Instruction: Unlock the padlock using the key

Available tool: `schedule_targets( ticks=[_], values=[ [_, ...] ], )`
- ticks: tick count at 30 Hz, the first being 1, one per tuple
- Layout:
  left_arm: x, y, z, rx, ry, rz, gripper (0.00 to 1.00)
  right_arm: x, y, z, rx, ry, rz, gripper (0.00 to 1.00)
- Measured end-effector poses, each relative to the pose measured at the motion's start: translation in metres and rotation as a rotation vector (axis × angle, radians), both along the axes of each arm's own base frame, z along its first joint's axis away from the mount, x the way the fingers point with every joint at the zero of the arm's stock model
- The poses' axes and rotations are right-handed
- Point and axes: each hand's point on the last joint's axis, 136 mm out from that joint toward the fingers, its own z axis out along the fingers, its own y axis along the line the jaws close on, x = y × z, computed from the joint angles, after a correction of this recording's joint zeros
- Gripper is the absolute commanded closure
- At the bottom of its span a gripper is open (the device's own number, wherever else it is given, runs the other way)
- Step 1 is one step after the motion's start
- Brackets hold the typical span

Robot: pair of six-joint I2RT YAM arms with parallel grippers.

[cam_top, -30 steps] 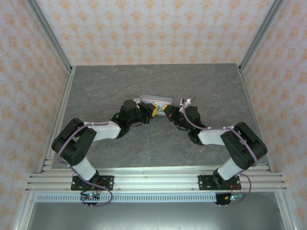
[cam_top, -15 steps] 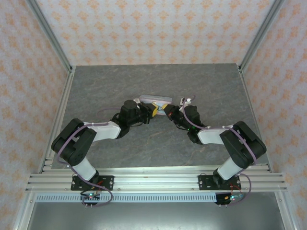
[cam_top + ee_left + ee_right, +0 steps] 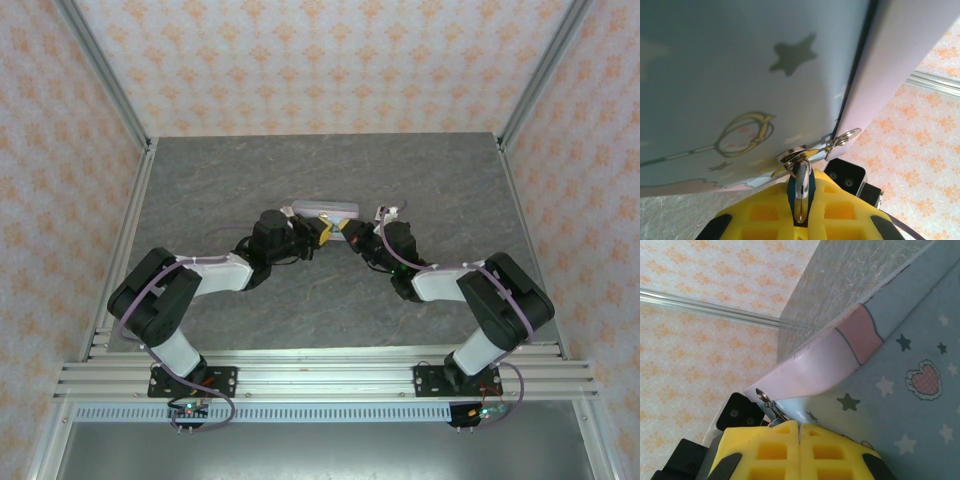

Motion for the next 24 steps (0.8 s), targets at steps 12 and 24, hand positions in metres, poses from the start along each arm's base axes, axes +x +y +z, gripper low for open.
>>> schedule_targets(
  ticks=[12,24],
  values=[
    [0.0,0.0,0.0,0.0,0.0,0.0,1.0,-0.0003,0.0003,0.0,0.001,0.0,0.003,1.0],
    [-0.0035,-0.0046,0.0014,-0.004,-0.005,-0.019,1.0,-0.0085,-0.0065,0.0045,-0.004,0.002,-0.005,1.0]
  ],
)
